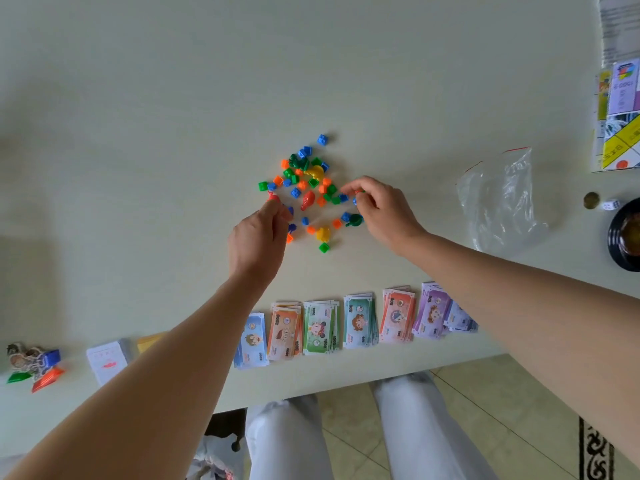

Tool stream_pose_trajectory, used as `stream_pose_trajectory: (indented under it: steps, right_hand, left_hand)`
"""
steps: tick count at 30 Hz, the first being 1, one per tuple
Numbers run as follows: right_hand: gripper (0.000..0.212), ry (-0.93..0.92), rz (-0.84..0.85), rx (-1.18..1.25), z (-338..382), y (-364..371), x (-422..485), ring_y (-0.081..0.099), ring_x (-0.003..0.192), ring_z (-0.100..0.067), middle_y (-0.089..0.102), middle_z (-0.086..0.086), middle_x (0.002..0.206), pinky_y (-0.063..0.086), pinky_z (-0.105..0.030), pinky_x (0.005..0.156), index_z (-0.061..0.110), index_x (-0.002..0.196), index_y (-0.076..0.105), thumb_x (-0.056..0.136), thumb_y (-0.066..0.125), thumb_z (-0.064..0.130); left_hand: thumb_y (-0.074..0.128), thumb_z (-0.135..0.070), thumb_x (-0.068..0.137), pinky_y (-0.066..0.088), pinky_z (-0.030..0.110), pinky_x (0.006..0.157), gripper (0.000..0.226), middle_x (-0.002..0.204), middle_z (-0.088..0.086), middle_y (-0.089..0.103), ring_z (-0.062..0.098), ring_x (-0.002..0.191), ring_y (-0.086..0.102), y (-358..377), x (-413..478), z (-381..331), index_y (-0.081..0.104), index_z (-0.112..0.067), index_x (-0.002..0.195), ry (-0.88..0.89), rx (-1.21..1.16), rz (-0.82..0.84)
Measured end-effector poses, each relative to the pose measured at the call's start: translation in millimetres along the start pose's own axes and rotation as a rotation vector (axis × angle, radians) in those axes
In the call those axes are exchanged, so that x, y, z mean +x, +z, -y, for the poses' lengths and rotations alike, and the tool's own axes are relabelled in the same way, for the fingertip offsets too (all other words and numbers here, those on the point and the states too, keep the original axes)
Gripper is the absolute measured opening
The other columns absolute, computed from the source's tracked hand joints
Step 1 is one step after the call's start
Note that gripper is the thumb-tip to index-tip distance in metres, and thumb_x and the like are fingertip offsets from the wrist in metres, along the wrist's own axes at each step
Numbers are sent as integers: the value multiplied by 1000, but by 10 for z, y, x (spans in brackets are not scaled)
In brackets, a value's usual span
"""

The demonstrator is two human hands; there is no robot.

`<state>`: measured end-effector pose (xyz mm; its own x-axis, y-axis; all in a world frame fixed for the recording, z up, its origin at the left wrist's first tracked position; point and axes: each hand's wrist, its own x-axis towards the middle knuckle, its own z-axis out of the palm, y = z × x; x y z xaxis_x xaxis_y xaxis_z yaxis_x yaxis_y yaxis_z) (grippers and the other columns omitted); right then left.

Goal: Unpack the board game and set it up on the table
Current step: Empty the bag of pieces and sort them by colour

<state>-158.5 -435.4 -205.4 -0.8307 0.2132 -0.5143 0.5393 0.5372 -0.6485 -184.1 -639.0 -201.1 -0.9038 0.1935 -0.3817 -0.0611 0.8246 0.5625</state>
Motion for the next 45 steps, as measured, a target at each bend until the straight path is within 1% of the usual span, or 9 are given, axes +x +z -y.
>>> stream_pose_trajectory:
  steps: [7, 11, 15, 19, 26, 33, 37, 40, 45]
  right_hand:
    - [21, -35, -19, 24, 215, 162, 32, 51, 67, -7, 62, 13, 77, 37, -23, 64, 12, 88, 66, 96, 48, 15]
    - [38, 170, 168, 405, 495, 201, -15, 39, 43, -7, 46, 12, 45, 35, -23, 47, 13, 67, 57, 100, 45, 27]
    - [36, 343, 345, 530, 831, 380, -71, 46, 45, -13, 52, -1, 57, 34, -17, 39, 12, 69, 55, 100, 46, 29]
    - [35, 394, 427, 399, 1107, 668, -93, 41, 45, -9, 53, 0, 61, 30, -16, 40, 16, 70, 55, 99, 46, 34]
    - [36, 249, 428, 160, 1663, 1439, -131, 40, 50, -11, 48, 2, 60, 32, -21, 47, 15, 69, 56, 99, 46, 32]
    - [18, 142, 369, 29, 2134, 2165, 49, 55, 78, -15, 63, 2, 94, 51, -36, 78, 3, 94, 61, 95, 47, 14]
    - [17, 35, 280, -152, 2327, 2411, 148, 56, 84, -16, 63, 3, 95, 41, -23, 74, 4, 100, 65, 93, 51, 11]
    - [13, -79, 217, -234, 2384, 2572, 202, 59, 92, -23, 64, -8, 105, 45, -29, 84, 9, 94, 66, 89, 54, 7]
    - [21, -320, 179, -338, 2382, 2782, 219, 59, 89, -30, 55, -15, 102, 44, -32, 78, 5, 97, 65, 83, 52, -3]
  left_hand:
    - [33, -2, 90, 27, 26, 48, 32, 57, -4, 48, 15, 50, 40, -107, -47, 96, 63, -14, 86, -194, -211, 33]
    - [34, 0, 89, 27, 20, 43, 31, 57, 2, 44, 10, 43, 37, -212, -43, 129, 61, -13, 82, -466, -595, 39]
    - [36, -4, 93, 21, 14, 38, 26, 57, 3, 43, 7, 35, 30, -406, -73, 265, 58, -13, 81, -640, -887, -15]
    - [44, -25, 100, 19, 15, 40, 33, 55, 0, 50, 9, 36, 30, -617, -109, 579, 56, -13, 72, -672, -981, 5]
    - [47, -19, 94, 29, 18, 43, 30, 57, 0, 50, 14, 47, 39, -1129, -158, 1211, 51, -14, 65, -674, -799, 18]
    - [44, -6, 88, 32, 27, 57, 25, 86, 4, 60, 20, 72, 50, -1481, -98, 1873, 66, -13, 95, -380, -152, 80]
    - [44, -3, 90, 31, 24, 68, 24, 103, 11, 54, 28, 85, 55, -1592, -17, 2136, 64, -10, 102, -269, -50, 56]
    - [45, -1, 89, 36, 26, 71, 23, 106, 13, 52, 32, 84, 57, -1632, 72, 2263, 63, -9, 102, -184, 0, 17]
    - [50, 3, 85, 44, 39, 66, 20, 102, 16, 50, 35, 79, 54, -1658, 129, 2372, 62, -6, 98, -42, 108, -51]
